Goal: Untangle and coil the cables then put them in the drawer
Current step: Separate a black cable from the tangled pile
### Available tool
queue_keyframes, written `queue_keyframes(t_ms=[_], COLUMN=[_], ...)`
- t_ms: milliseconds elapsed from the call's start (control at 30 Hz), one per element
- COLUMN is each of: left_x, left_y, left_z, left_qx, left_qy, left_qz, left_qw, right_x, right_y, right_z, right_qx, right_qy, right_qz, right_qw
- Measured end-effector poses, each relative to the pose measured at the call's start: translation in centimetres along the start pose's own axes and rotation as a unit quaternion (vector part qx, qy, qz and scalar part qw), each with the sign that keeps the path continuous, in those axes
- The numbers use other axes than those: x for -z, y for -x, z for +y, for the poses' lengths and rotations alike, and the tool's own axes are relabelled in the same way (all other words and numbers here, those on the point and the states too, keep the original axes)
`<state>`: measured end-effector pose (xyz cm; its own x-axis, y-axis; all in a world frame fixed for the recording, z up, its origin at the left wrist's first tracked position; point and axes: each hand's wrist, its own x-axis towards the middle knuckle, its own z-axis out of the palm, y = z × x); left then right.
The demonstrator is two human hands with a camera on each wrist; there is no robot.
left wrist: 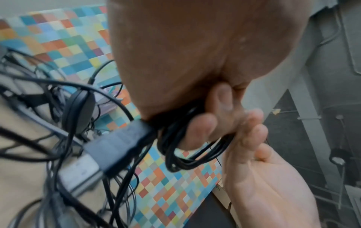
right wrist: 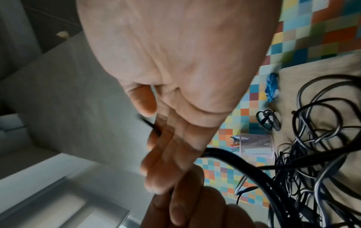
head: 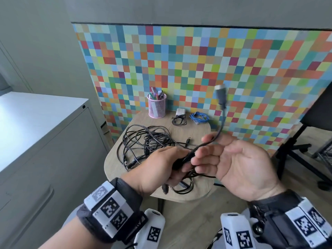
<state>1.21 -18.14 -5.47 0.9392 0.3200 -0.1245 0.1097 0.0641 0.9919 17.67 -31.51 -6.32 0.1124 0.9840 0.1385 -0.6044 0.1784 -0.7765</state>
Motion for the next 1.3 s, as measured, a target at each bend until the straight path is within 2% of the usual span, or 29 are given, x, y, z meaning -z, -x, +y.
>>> queue_keyframes(t_ms=[100,167,233,333,433,500,600,700,767,933,1067,1167,1300], left_x=[-0.1,-0.2,-0.4,-0.5,-0.6,-0.6,-0.6,-0.7,-0.5,-0.3,0.1,0.2,0.0], left_y=[-0.1,-0.1,0.0,0.2,0.2,0.1,0.3,0.4,0.3,0.2,0.1,-0.1,-0.6], left_z=[-0.5,-0.4,-0.1,0.4,0.2,-0.2,-0.9,-0.8,-0.5,-0.3,-0.2,-0.1,0.1], left_qx=[0.005,0.009,0.005,-0.024,-0.091,-0.138,-0.197,-0.216,-0.207,-0.2,-0.206,-0.218,-0.229], left_qy=[0.049,0.074,0.097,0.108,0.085,0.064,-0.049,-0.106,-0.128,-0.171,-0.177,-0.171,-0.161], left_qz=[0.019,0.008,-0.006,-0.001,0.032,0.073,0.145,0.154,0.152,0.161,0.178,0.184,0.188], left_qw=[0.999,0.997,0.995,0.994,0.992,0.986,0.968,0.958,0.958,0.951,0.946,0.943,0.941], right_x=[-1.6,-1.9,-2.4,-2.9,-3.2,-3.4,-4.0,-3.7,-3.2,-2.9,-2.8,-3.1,-3.3], right_y=[-0.9,-1.4,-2.0,-2.5,-2.9,-3.1,-3.3,-3.8,-4.1,-3.8,-2.9,-2.3,-2.0], right_z=[0.5,0.9,1.5,2.4,2.3,2.0,1.8,2.1,2.2,2.4,2.2,2.0,2.4], right_qx=[0.054,0.086,0.102,0.103,0.121,0.131,0.137,0.149,0.168,0.193,0.159,0.144,0.154], right_qy=[0.078,0.133,0.173,0.165,0.208,0.203,0.181,0.166,0.193,0.341,0.304,0.363,0.407], right_qz=[0.105,0.171,0.203,0.225,0.269,0.283,0.295,0.32,0.349,0.305,0.224,0.158,0.183], right_qw=[0.99,0.972,0.958,0.955,0.933,0.928,0.928,0.921,0.902,0.868,0.912,0.907,0.881])
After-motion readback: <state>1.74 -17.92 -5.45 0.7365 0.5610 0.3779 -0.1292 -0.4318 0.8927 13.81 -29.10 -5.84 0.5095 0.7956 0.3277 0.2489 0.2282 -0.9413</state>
